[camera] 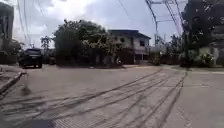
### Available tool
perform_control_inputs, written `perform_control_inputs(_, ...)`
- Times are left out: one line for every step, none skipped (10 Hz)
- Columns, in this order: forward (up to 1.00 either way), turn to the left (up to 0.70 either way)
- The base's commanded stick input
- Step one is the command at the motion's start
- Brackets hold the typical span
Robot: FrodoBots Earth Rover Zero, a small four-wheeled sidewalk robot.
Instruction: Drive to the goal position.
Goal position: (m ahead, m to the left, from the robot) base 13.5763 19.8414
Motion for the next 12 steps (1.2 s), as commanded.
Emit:
perform_control_inputs(0.95,0.35)
perform_control_inputs(0.95,0.36)
perform_control_inputs(0.97,0.37)
perform_control_inputs(0.98,0.37)
perform_control_inputs(0.98,0.37)
perform_control_inputs(0.98,0.37)
perform_control_inputs(0.98,0.32)
perform_control_inputs(0.98,0.06)
perform_control_inputs(0.98,0.0)
perform_control_inputs(0.98,0.0)
perform_control_inputs(0.98,0.0)
perform_control_inputs(0.98,0.0)
